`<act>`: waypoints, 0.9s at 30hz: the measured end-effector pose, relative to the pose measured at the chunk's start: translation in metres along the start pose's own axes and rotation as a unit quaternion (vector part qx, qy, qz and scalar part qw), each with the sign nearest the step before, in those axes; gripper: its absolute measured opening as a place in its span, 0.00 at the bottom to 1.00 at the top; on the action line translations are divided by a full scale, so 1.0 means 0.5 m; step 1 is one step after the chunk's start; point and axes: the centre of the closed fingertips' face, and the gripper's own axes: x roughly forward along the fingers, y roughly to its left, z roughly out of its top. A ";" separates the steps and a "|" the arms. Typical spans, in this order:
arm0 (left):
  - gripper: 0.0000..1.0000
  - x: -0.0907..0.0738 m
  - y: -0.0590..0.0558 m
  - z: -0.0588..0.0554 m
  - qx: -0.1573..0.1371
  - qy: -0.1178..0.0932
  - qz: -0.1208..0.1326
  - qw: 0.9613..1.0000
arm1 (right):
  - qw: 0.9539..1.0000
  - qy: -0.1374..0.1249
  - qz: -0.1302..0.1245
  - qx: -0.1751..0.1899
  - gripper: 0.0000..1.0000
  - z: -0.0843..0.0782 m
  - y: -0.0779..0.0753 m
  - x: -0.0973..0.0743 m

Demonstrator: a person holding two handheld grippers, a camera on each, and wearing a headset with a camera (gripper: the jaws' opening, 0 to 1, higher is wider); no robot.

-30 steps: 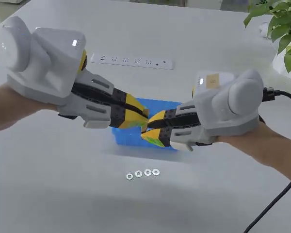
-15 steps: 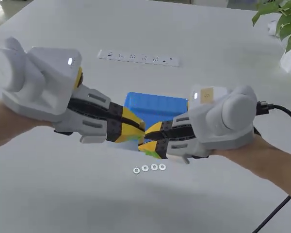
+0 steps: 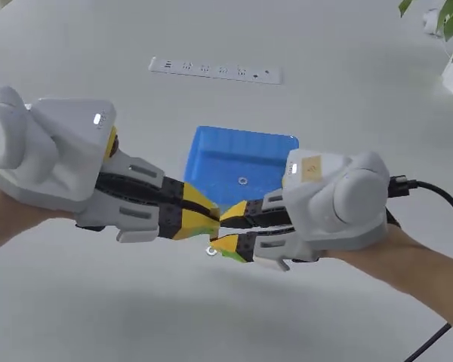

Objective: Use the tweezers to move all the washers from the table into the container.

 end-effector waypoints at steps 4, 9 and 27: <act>0.07 0.002 0.004 -0.010 -0.009 -0.003 0.000 1.000 | 1.000 -0.001 0.000 0.007 0.16 -0.007 -0.002 0.006; 0.07 0.009 0.008 -0.024 -0.018 -0.004 -0.001 1.000 | 1.000 0.004 0.000 0.011 0.16 -0.019 -0.006 0.017; 0.07 0.021 0.016 -0.043 -0.035 -0.002 0.004 0.999 | 0.999 0.009 0.004 0.035 0.16 -0.043 -0.008 0.030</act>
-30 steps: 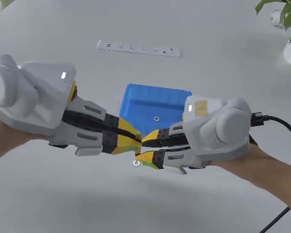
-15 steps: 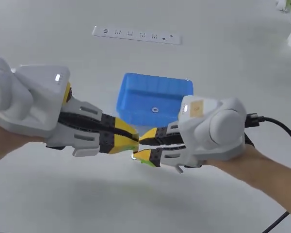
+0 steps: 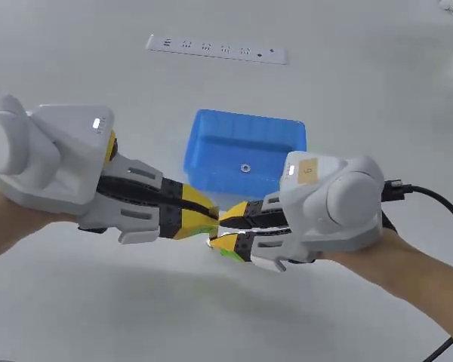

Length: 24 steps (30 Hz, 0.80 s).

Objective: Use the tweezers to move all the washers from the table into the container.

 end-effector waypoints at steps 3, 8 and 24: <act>0.07 0.001 -0.001 0.000 0.000 0.000 0.000 1.000 | 1.000 0.000 -0.001 -0.001 0.16 0.000 0.001 -0.001; 0.07 0.004 -0.002 0.001 0.003 -0.001 0.001 1.000 | 1.000 -0.001 -0.001 0.000 0.16 -0.002 -0.001 -0.001; 0.07 0.007 -0.002 -0.001 -0.001 -0.006 0.001 1.000 | 1.000 0.002 0.000 0.008 0.16 -0.010 -0.001 -0.001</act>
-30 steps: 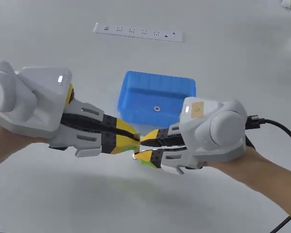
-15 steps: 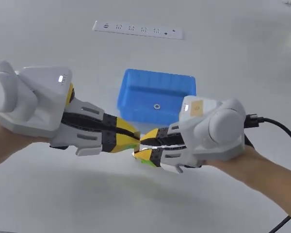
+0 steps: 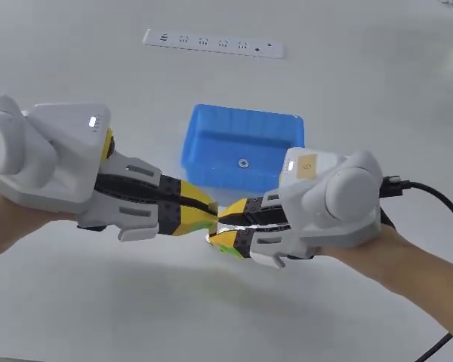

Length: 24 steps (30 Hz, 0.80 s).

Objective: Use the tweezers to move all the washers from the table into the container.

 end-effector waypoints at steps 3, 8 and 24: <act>0.07 0.000 -0.004 -0.001 -0.001 0.000 -0.003 1.000 | 1.000 0.001 0.004 -0.003 0.16 0.001 0.004 0.004; 0.07 -0.002 -0.005 -0.002 0.001 0.002 -0.003 1.000 | 1.000 0.006 0.011 -0.013 0.15 0.002 0.009 0.014; 0.07 -0.008 -0.001 -0.005 0.001 0.009 0.002 1.000 | 0.999 0.013 0.016 -0.026 0.11 -0.005 0.012 0.021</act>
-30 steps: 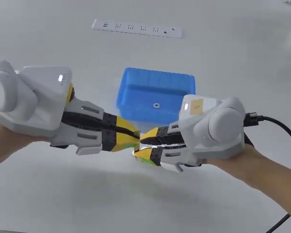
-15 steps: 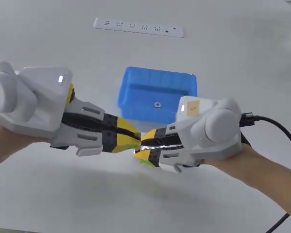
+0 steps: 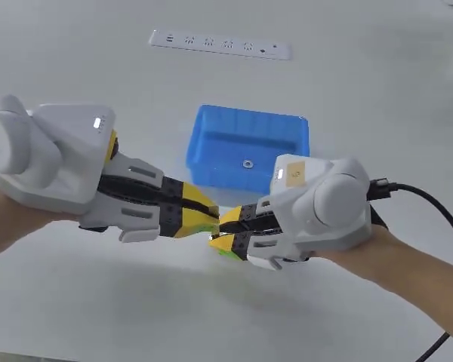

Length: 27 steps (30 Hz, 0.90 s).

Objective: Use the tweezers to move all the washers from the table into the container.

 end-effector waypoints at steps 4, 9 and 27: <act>0.07 0.000 0.000 0.001 0.001 0.003 0.002 1.000 | 1.000 0.003 -0.002 -0.005 0.11 0.001 0.002 0.000; 0.07 -0.004 -0.004 0.005 0.006 0.007 0.001 1.000 | 1.000 0.002 -0.002 -0.009 0.10 0.006 0.006 -0.004; 0.07 -0.035 0.002 0.086 0.062 0.007 0.010 0.998 | 0.998 -0.024 -0.037 -0.045 0.10 0.074 -0.019 -0.058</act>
